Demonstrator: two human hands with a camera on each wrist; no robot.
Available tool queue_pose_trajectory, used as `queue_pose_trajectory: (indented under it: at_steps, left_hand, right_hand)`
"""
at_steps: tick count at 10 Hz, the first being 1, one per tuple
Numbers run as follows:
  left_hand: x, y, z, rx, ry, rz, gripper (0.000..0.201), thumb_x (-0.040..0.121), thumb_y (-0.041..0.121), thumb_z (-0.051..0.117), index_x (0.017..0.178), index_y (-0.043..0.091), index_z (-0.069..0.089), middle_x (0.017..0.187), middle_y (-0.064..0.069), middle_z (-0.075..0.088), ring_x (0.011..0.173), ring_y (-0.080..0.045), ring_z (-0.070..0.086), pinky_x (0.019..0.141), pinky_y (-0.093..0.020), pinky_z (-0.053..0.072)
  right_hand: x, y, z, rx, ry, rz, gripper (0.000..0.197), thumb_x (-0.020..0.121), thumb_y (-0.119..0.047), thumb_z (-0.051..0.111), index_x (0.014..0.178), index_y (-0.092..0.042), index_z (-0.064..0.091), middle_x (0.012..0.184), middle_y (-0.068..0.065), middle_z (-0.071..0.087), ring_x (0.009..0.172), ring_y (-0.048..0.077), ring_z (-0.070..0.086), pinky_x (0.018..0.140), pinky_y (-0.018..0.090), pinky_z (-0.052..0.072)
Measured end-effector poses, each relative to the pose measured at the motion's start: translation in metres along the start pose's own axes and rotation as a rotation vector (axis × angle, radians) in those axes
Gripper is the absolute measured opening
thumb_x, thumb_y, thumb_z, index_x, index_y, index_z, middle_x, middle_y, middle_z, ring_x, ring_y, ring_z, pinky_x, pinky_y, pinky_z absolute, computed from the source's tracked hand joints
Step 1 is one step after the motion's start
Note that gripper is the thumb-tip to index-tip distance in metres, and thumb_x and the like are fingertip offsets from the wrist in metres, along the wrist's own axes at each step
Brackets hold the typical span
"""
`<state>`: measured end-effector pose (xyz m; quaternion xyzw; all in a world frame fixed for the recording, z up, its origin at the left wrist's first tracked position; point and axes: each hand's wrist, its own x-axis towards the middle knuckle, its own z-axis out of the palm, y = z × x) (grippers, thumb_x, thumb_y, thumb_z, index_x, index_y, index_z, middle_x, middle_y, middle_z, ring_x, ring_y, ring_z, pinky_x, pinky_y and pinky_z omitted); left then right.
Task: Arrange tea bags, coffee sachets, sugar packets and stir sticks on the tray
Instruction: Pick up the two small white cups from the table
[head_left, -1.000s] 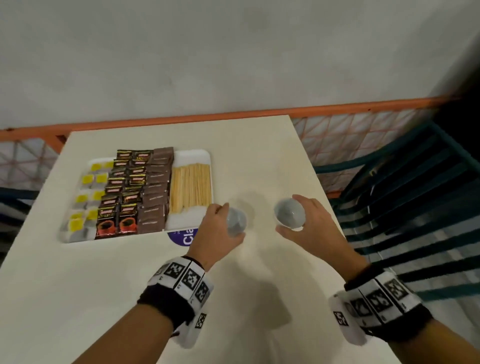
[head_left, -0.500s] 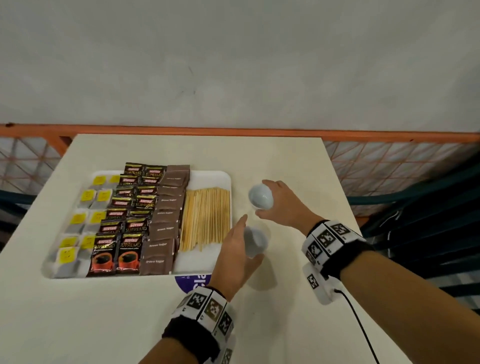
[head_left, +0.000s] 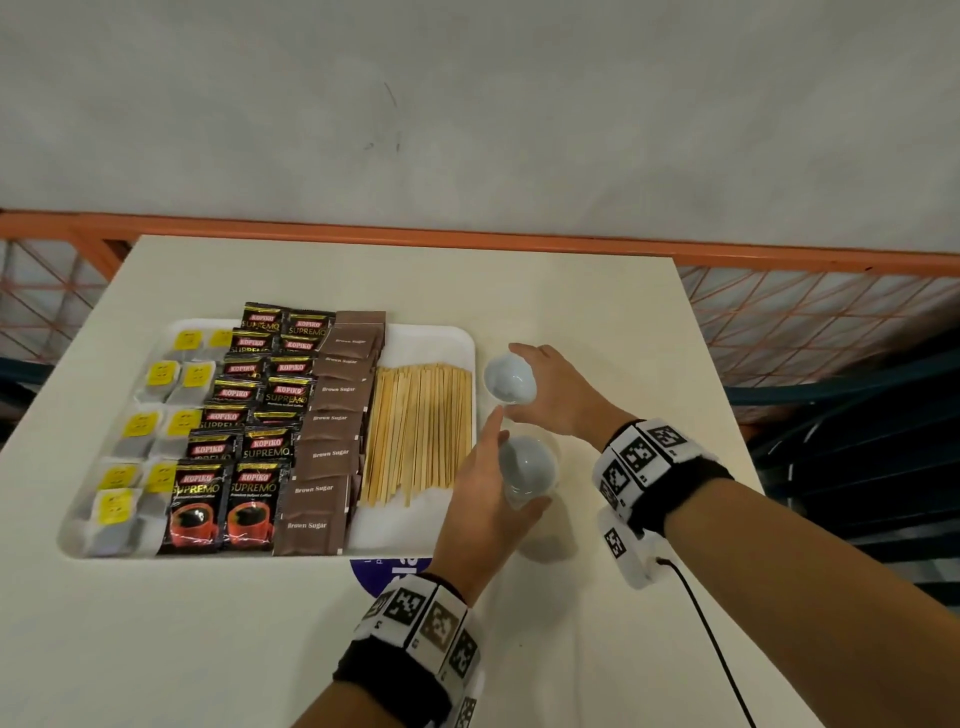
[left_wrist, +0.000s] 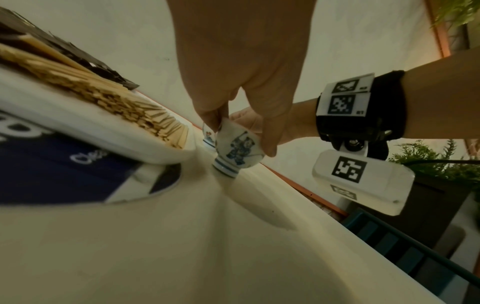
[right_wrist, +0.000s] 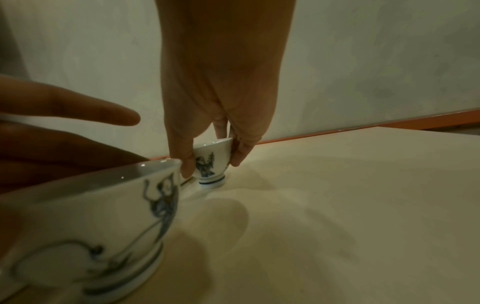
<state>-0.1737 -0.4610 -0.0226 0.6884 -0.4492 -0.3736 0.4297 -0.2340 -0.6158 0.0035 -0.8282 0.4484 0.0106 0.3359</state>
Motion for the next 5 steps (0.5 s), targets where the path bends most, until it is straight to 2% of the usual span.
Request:
queue_pose_trajectory:
  at_steps: [1, 2, 3, 4, 5]
  left_hand:
    - [-0.001, 0.001, 0.001, 0.006, 0.006, 0.001, 0.098, 0.071, 0.025, 0.078, 0.145, 0.03, 0.014, 0.137, 0.007, 0.045, 0.122, -0.003, 0.036, 0.106, -0.028, 0.028]
    - [-0.002, -0.001, 0.0, 0.011, 0.003, 0.008, 0.096, 0.072, 0.026, 0.077, 0.145, 0.03, 0.015, 0.139, 0.006, 0.042, 0.126, -0.005, 0.035, 0.106, -0.027, 0.026]
    - [-0.006, 0.003, -0.002, 0.018, -0.014, 0.036, 0.093, 0.073, 0.026, 0.076, 0.141, 0.036, 0.013, 0.135, 0.012, 0.038, 0.124, -0.002, 0.033, 0.105, -0.023, 0.024]
    - [-0.007, 0.002, -0.007, 0.031, -0.034, 0.058, 0.089, 0.074, 0.03, 0.075, 0.138, 0.036, 0.014, 0.131, 0.016, 0.034, 0.122, 0.001, 0.032, 0.104, -0.02, 0.023]
    - [-0.02, 0.002, -0.018, 0.055, 0.027, 0.067, 0.076, 0.075, 0.029, 0.074, 0.138, 0.025, 0.032, 0.128, 0.018, 0.039, 0.116, 0.013, 0.035, 0.096, 0.001, 0.021]
  right_hand:
    - [0.002, 0.001, 0.001, 0.025, 0.008, -0.006, 0.085, 0.077, -0.017, 0.073, 0.145, -0.013, 0.021, 0.143, 0.01, 0.032, 0.131, 0.023, 0.034, 0.097, 0.021, 0.026]
    - [0.001, 0.0, 0.001, 0.047, 0.013, -0.008, 0.089, 0.077, -0.017, 0.073, 0.146, -0.015, 0.018, 0.144, 0.01, 0.031, 0.131, 0.023, 0.033, 0.098, 0.023, 0.027]
    - [-0.003, 0.002, 0.002, 0.071, 0.009, 0.0, 0.093, 0.076, -0.018, 0.074, 0.147, -0.016, 0.013, 0.146, 0.01, 0.028, 0.134, 0.024, 0.031, 0.105, 0.03, 0.029]
    - [-0.009, 0.001, -0.002, 0.108, 0.044, 0.0, 0.092, 0.076, -0.016, 0.074, 0.147, -0.017, 0.014, 0.143, 0.011, 0.031, 0.132, 0.025, 0.034, 0.109, 0.035, 0.031]
    - [-0.028, 0.006, -0.007, 0.209, 0.185, 0.024, 0.084, 0.078, -0.014, 0.071, 0.145, -0.02, 0.02, 0.133, 0.007, 0.036, 0.121, 0.022, 0.042, 0.103, 0.033, 0.038]
